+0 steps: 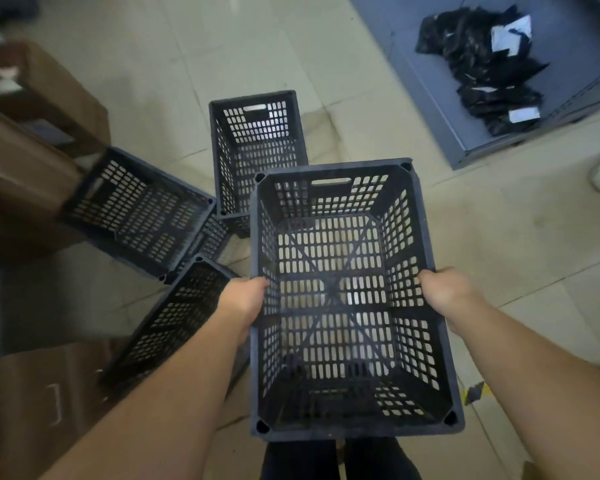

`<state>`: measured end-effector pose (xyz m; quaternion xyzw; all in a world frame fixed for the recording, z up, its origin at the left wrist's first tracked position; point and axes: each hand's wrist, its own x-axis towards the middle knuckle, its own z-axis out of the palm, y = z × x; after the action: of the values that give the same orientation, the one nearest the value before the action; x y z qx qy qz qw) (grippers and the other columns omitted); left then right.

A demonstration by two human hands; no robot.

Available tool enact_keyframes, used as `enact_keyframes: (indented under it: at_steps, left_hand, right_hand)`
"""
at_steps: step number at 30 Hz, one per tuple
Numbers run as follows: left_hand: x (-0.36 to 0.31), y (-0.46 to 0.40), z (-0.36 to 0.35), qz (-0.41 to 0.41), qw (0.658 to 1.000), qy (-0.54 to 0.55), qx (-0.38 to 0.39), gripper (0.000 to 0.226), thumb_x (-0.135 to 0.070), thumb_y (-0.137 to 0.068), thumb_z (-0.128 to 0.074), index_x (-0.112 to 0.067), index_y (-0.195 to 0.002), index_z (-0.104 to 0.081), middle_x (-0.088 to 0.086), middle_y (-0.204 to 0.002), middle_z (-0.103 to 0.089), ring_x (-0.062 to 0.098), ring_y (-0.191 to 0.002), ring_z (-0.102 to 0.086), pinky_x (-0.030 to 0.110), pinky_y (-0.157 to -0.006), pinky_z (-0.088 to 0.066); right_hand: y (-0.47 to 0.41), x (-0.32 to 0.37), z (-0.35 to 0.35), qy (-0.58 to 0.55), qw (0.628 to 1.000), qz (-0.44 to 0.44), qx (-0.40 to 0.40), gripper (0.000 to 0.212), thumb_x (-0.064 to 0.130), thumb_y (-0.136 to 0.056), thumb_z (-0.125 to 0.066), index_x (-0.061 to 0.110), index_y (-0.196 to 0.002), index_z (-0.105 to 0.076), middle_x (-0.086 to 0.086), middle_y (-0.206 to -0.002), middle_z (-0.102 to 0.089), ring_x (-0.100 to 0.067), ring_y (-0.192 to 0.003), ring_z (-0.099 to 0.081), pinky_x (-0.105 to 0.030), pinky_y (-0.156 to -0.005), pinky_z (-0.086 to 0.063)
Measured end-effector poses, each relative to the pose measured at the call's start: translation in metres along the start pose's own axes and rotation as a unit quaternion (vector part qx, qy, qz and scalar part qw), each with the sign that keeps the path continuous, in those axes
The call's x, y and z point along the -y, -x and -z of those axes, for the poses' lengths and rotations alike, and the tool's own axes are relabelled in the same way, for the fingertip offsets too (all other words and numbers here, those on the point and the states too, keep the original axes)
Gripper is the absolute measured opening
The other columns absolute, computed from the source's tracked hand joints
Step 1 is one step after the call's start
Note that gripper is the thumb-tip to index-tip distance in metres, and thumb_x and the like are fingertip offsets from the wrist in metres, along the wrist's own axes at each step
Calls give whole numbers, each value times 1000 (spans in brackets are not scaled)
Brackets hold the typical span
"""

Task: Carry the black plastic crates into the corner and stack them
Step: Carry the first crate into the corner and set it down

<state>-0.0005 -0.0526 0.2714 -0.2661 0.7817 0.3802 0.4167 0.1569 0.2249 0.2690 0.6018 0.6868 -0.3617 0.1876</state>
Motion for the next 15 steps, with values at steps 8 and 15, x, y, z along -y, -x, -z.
enact_keyframes:
  at_steps: [8, 15]
  left_hand:
    - [27, 57, 46, 20, 995, 75, -58, 23, -26, -104, -63, -11, -87, -66, 10, -90, -73, 31, -83, -71, 46, -90, -62]
    - [64, 97, 75, 49, 985, 132, -96, 27, -30, -103, -65, -7, -115, -63, 12, -95, -70, 30, -83, -68, 38, -72, -54]
  right_hand:
    - [52, 37, 9, 36, 997, 59, 23, 30, 35, -100, -49, 6, -103, -59, -12, -89, -65, -34, -87, -65, -39, -76, -53]
    - [87, 64, 10, 89, 986, 128, 56, 34, 35, -100, -47, 8, -90, -63, -13, -88, -71, -31, -81, -67, -37, -71, -54]
